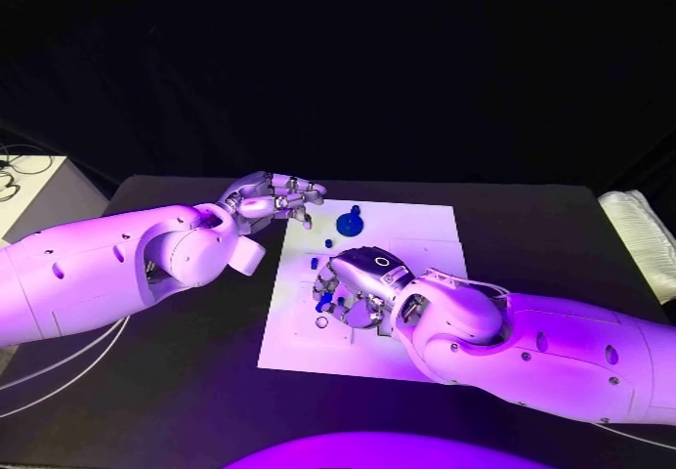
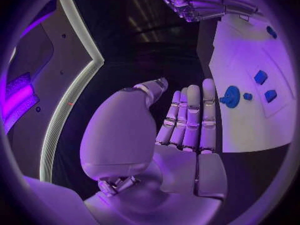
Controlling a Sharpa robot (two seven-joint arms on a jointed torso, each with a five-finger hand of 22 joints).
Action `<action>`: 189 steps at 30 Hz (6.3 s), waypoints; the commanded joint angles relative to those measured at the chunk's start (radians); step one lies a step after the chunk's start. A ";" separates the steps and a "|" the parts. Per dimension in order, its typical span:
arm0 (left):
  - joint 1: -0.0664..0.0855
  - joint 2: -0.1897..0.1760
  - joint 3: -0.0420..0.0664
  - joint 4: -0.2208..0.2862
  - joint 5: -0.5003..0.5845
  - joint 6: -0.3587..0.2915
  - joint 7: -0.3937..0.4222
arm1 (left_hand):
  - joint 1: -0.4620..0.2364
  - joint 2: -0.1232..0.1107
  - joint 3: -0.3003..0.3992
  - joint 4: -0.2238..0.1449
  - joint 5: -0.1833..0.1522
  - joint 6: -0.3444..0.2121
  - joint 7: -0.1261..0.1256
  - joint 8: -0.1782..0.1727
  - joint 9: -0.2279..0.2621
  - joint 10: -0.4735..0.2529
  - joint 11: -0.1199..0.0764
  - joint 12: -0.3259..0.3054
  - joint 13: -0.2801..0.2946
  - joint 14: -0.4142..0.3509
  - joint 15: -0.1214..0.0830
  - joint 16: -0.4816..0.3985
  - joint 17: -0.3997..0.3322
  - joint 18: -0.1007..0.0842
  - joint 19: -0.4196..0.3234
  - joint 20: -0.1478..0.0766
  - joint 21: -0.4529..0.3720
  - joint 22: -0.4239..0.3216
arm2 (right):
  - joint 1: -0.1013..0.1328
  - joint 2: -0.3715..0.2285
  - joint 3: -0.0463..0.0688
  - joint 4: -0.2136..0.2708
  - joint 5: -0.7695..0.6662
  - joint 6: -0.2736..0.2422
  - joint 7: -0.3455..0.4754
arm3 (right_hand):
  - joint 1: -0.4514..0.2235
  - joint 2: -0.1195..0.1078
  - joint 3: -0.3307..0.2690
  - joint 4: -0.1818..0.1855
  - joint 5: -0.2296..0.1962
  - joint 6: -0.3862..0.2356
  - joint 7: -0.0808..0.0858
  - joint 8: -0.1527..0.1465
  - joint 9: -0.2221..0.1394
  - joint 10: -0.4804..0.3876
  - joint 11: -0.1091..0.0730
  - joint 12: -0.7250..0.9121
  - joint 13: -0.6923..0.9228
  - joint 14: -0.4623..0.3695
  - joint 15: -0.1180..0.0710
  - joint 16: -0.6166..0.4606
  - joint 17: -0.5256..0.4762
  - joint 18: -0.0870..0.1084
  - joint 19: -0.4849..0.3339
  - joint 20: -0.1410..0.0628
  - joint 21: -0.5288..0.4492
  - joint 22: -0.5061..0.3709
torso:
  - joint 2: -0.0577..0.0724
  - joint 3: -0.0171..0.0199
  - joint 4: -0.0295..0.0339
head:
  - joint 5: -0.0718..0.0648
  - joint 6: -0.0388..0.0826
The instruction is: Assemble the parts on the task board
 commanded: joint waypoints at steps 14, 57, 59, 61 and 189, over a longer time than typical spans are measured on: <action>0.001 0.002 0.001 0.001 0.003 0.018 0.001 | -0.006 0.000 0.000 0.006 -0.007 -0.008 0.003 0.005 -0.001 -0.007 -0.002 0.000 -0.001 0.003 0.001 -0.007 0.001 0.014 0.006 0.001 -0.004 -0.002 | -0.029 0.026 -0.010 -0.041 -0.026 0.028 0.024 | -0.002 0.009 0.087 -0.092 0.005 0.001 0.006 0.003 0.001 0.064 -0.059 0.004 0.046 0.029 -0.008 0.002 0.000 -0.015 0.039 -0.008 0.004 0.138 | 0.000 0.0003 -0.0008 | 0.014 -0.009; 0.001 -0.003 0.001 0.003 0.002 0.020 -0.006 | -0.003 0.003 -0.007 0.012 -0.006 -0.010 0.002 0.008 -0.003 -0.009 -0.003 0.002 -0.001 0.003 0.001 -0.007 0.004 0.014 0.010 0.001 -0.009 -0.006 | -0.054 0.061 -0.018 -0.064 -0.089 0.067 -0.032 | -0.092 -0.029 0.046 -0.105 0.001 -0.038 0.014 -0.010 0.005 0.020 -0.045 -0.034 0.049 0.027 0.005 -0.004 -0.011 -0.009 0.026 0.002 -0.037 0.124 | -0.001 -0.0008 -0.0006 | 0.014 -0.018; 0.001 -0.003 0.001 0.003 0.002 0.020 -0.006 | -0.003 0.003 -0.007 0.012 -0.006 -0.010 0.002 0.008 -0.003 -0.009 -0.003 0.002 -0.001 0.003 0.001 -0.007 0.004 0.014 0.010 0.001 -0.009 -0.006 | -0.055 0.063 -0.019 -0.065 -0.082 0.060 -0.020 | -0.124 -0.057 0.026 -0.097 0.001 -0.069 0.023 -0.026 -0.001 -0.028 -0.031 -0.045 0.039 0.022 0.017 -0.011 -0.025 -0.003 0.015 0.011 -0.074 0.109 | -0.001 -0.0006 -0.0005 | 0.014 -0.018; 0.002 -0.003 0.001 0.003 0.002 0.019 -0.007 | -0.003 0.003 -0.007 0.012 -0.006 -0.010 0.002 0.008 -0.003 -0.009 -0.003 0.002 -0.001 0.003 0.001 -0.007 0.004 0.014 0.010 0.001 -0.009 -0.006 | -0.055 0.063 -0.019 -0.065 -0.077 0.055 -0.012 | -0.139 -0.072 0.006 -0.094 0.001 -0.092 0.025 -0.039 -0.006 -0.069 -0.023 -0.044 0.030 0.015 0.024 -0.021 -0.043 0.003 0.006 0.018 -0.109 0.094 | -0.002 -0.0006 -0.0004 | 0.014 -0.019; -0.008 -0.019 0.000 0.025 0.003 0.041 -0.013 | -0.007 0.009 -0.022 0.030 -0.005 -0.013 0.002 0.014 -0.005 -0.013 -0.003 0.005 -0.001 0.003 0.001 -0.009 0.008 0.014 0.017 0.001 -0.020 -0.015 | 0.024 -0.364 -0.023 0.176 0.573 -0.078 -0.316 | -0.135 0.131 -0.645 0.180 0.042 -0.078 -0.043 0.155 0.084 0.271 -0.110 1.377 1.427 0.092 -0.044 0.171 0.322 -0.069 0.103 -0.037 0.291 0.263 | -0.020 -0.0035 -0.0198 | -0.080 -0.002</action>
